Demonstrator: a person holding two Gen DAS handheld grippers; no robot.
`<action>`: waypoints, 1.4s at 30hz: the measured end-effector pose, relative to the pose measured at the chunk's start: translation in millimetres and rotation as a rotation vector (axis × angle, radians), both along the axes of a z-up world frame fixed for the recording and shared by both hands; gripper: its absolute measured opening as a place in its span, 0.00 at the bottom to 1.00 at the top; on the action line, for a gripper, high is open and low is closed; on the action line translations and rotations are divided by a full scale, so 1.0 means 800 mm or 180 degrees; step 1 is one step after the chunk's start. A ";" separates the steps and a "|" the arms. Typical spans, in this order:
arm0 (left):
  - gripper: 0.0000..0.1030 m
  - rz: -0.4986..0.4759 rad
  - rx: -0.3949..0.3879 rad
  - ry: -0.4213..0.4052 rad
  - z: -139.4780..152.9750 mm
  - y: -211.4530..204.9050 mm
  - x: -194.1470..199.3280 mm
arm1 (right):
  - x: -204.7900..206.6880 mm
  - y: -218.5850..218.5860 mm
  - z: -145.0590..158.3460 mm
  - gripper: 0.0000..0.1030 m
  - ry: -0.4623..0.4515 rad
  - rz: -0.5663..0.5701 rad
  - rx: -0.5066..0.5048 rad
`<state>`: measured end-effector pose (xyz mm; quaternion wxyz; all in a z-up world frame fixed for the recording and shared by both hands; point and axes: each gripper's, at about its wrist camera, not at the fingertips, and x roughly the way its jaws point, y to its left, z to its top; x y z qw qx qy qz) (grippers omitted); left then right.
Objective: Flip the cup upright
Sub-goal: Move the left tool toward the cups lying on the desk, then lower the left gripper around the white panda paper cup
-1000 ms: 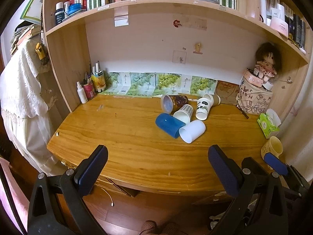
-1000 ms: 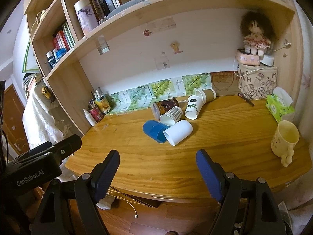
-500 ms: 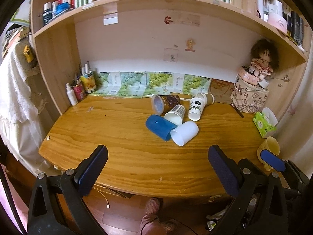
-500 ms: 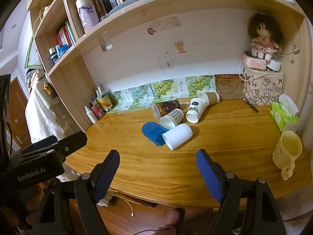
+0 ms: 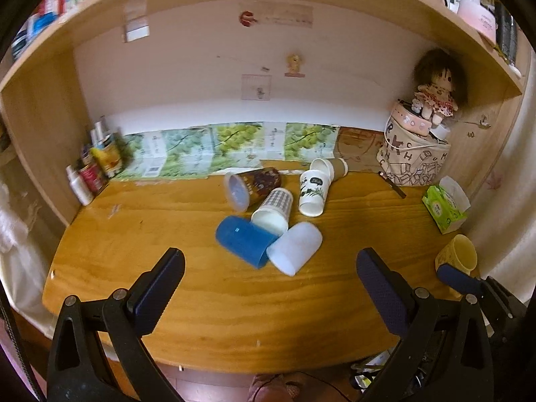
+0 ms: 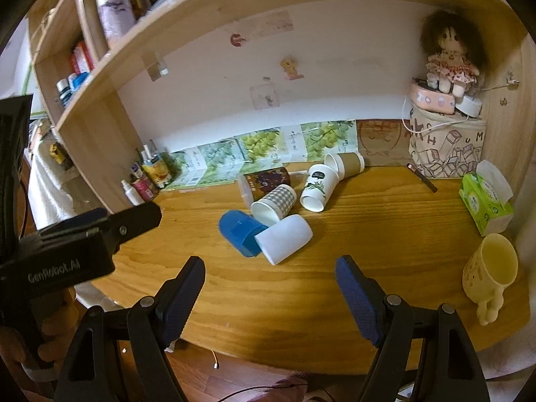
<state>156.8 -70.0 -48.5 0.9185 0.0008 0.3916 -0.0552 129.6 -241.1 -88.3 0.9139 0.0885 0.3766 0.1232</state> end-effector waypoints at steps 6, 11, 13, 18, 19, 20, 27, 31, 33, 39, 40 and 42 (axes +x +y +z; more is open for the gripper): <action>0.99 -0.0273 0.0091 0.0083 -0.004 -0.018 0.070 | 0.055 -0.006 -0.009 0.79 0.0179 -0.0078 0.0001; 0.99 -0.0469 0.0154 0.0242 -0.013 -0.032 0.131 | 0.100 -0.009 -0.020 0.79 0.0274 -0.0144 -0.0063; 0.99 -0.0559 0.0174 0.0318 -0.019 -0.039 0.153 | 0.116 -0.010 -0.024 0.79 0.0298 -0.0159 -0.0083; 0.99 -0.0686 0.0181 0.0545 -0.038 -0.052 0.208 | 0.162 -0.014 -0.041 0.79 0.0404 -0.0225 -0.0115; 0.99 -0.0714 0.0149 0.0607 -0.042 -0.054 0.216 | 0.169 -0.016 -0.044 0.79 0.0417 -0.0235 -0.0121; 0.99 -0.0729 0.0120 0.0679 -0.048 -0.055 0.226 | 0.176 -0.014 -0.047 0.79 0.0431 -0.0247 -0.0132; 0.99 -0.0775 0.0102 0.0983 -0.089 -0.074 0.286 | 0.220 -0.013 -0.072 0.79 0.0589 -0.0329 -0.0226; 0.99 -0.0785 0.0041 0.1164 -0.115 -0.085 0.315 | 0.239 -0.020 -0.090 0.79 0.0707 -0.0392 -0.0275; 0.99 -0.0799 0.0030 0.1248 -0.129 -0.093 0.328 | 0.247 -0.024 -0.098 0.79 0.0757 -0.0412 -0.0295; 0.99 -0.0819 0.0034 0.1403 -0.160 -0.110 0.354 | 0.264 -0.034 -0.118 0.79 0.0880 -0.0436 -0.0326; 0.99 -0.0819 0.0033 0.1413 -0.164 -0.112 0.357 | 0.265 -0.036 -0.121 0.79 0.0899 -0.0444 -0.0327; 0.99 -0.0818 0.0035 0.1457 -0.173 -0.115 0.362 | 0.268 -0.038 -0.125 0.79 0.0931 -0.0461 -0.0323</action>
